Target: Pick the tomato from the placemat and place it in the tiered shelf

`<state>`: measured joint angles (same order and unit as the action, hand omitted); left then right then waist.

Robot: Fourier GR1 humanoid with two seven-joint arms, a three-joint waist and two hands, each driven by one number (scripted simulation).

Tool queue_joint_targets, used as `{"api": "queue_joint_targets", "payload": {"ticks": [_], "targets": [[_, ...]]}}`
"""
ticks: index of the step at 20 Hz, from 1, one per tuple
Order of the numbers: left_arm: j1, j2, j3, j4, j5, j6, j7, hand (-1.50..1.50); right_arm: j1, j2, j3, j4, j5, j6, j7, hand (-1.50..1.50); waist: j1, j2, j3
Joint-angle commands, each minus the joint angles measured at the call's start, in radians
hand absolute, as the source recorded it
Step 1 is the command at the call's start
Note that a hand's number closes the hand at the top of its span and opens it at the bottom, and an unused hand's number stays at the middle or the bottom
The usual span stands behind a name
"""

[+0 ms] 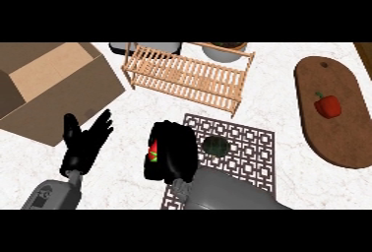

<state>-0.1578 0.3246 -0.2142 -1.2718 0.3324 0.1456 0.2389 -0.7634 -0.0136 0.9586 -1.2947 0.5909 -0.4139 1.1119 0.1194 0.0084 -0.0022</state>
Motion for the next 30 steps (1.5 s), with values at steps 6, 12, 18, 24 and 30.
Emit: {"api": "queue_joint_targets", "payload": {"ticks": [6, 12, 18, 24, 30], "targets": [[0.011, 0.016, 0.025, 0.019, 0.015, -0.016, 0.006, 0.0, -0.384, 0.013, -0.093, 0.017, 0.086, -0.041, 0.294, 1.5, -0.028, -0.027, -0.003], [0.027, -0.007, 0.018, 0.029, -0.005, 0.015, -0.01, 0.0, -0.573, 0.013, -0.177, 0.044, 0.075, 0.032, 0.374, 1.5, -0.055, -0.032, -0.004], [0.037, -0.004, 0.044, 0.033, 0.002, 0.024, -0.017, 0.0, -0.75, 0.013, -0.315, 0.174, 0.058, 0.095, 0.375, 1.5, -0.082, -0.025, -0.002], [0.047, 0.011, 0.049, 0.003, 0.001, 0.016, -0.013, 0.0, -0.878, 0.013, -0.405, 0.308, 0.072, 0.076, 0.375, 1.5, -0.082, -0.018, -0.001], [0.073, 0.019, 0.058, 0.0, -0.005, 0.004, -0.032, 0.0, -0.966, 0.013, -0.525, 0.462, 0.076, 0.129, 0.262, 1.5, -0.096, -0.012, 0.001]]}}
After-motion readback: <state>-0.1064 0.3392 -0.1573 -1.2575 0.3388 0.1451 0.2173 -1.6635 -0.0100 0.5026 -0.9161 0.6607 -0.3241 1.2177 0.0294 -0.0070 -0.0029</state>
